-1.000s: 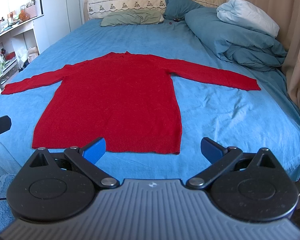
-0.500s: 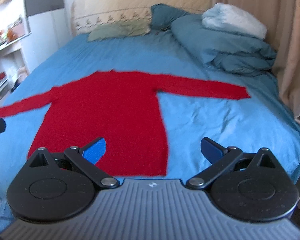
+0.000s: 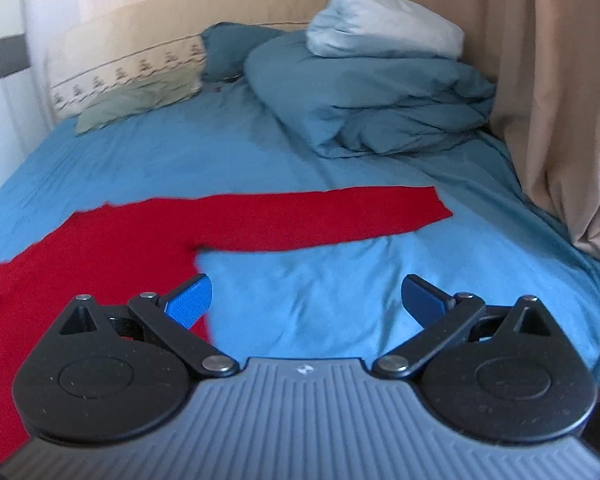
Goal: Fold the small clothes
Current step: 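Grasp the sweater sleeve cuff with the right gripper and lift it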
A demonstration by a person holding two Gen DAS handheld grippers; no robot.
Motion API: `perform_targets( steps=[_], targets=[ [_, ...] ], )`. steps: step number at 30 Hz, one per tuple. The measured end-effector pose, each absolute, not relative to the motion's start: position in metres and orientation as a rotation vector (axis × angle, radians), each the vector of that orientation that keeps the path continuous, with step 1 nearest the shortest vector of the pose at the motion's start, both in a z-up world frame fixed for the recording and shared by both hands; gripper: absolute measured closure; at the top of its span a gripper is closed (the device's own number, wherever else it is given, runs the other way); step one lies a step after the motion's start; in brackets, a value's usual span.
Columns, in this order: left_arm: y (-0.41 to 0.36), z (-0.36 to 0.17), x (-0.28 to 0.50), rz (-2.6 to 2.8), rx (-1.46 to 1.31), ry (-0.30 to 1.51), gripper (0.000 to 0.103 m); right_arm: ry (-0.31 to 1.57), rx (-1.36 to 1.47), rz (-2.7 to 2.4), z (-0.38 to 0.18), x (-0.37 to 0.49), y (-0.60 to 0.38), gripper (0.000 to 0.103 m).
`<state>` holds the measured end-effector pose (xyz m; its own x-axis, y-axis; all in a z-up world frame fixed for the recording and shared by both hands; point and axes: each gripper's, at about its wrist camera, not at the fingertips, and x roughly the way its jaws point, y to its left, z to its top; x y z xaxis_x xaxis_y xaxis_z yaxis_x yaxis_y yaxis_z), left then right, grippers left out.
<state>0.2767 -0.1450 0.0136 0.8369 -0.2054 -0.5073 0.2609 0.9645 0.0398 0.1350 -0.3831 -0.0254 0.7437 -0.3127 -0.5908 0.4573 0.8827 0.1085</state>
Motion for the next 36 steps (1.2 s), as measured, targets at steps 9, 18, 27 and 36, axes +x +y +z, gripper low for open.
perform_targets(
  steps=[9, 18, 27, 36],
  targets=[
    [-0.221, -0.075, 0.401, -0.305, 0.098, 0.648, 0.000, 0.514, 0.447, -0.504, -0.108, 0.204, -0.490, 0.000],
    [-0.278, -0.160, 0.489, -0.272, 0.106, 0.815, 0.000, 0.524, 0.488, -0.630, -0.183, 0.268, -0.577, 0.014],
    [-0.297, -0.194, 0.506, -0.232, 0.147, 0.820, 0.000, 0.482, 0.432, -0.685, -0.201, 0.291, -0.590, 0.077],
    [-0.246, -0.159, 0.506, -0.242, 0.134, 0.773, 0.000, 0.408, 0.328, -0.505, -0.132, 0.323, -0.545, 0.082]
  ],
)
